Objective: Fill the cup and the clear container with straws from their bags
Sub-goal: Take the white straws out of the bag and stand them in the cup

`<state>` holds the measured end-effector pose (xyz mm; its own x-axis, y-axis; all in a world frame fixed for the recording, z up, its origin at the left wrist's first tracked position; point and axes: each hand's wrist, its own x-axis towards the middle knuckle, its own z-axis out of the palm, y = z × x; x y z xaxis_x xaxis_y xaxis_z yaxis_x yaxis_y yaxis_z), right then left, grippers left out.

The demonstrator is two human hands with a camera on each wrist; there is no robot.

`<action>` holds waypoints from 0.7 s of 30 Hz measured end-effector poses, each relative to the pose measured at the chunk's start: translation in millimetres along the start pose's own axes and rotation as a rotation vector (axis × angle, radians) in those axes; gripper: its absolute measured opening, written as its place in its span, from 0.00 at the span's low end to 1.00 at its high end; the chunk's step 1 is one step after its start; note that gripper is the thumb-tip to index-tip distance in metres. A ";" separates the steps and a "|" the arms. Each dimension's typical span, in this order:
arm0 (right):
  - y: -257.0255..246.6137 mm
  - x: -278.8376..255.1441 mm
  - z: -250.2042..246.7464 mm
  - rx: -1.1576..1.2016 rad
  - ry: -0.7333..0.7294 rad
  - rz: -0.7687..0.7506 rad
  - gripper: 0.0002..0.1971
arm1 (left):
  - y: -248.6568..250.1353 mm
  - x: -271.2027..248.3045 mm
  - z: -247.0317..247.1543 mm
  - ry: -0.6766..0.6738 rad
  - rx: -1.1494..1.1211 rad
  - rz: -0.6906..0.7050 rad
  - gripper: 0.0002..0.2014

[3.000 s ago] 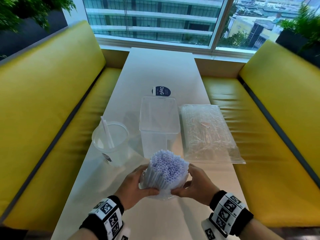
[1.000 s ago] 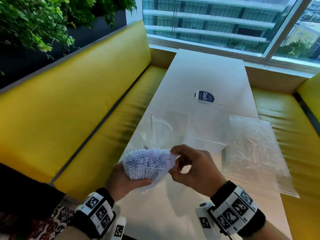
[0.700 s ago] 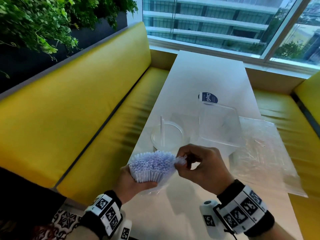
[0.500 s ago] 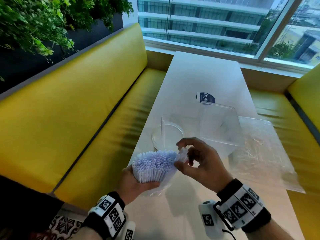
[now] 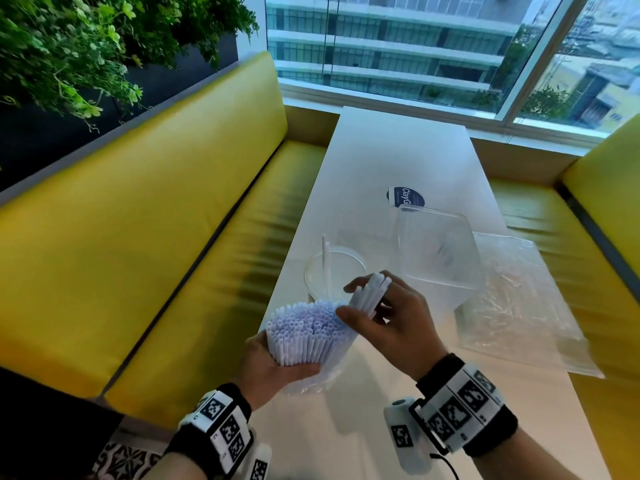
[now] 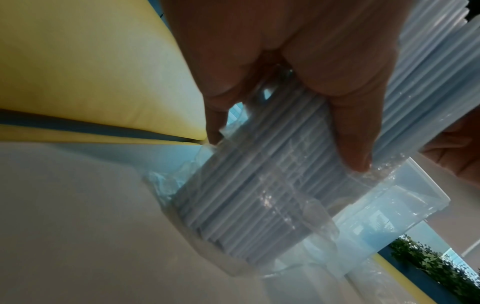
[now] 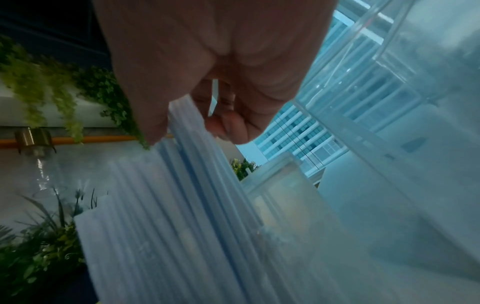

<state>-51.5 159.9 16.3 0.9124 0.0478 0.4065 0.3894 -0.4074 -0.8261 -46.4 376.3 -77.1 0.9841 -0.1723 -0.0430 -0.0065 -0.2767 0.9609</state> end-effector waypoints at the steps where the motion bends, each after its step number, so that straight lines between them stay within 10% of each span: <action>1: 0.7 -1.3 3.6 -0.020 0.021 -0.012 0.09 | -0.4 0.0 0.1 0.001 0.002 0.001 0.30; 21: -6.7 22.9 0.9 -0.266 0.105 -0.154 0.22 | -6.3 -0.1 -1.8 0.008 -0.023 -0.002 0.29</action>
<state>-33.1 164.6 30.8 0.8220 0.0385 0.5682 0.4625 -0.6272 -0.6267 -46.1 379.8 -82.6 0.9854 -0.1646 -0.0431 -0.0004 -0.2553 0.9669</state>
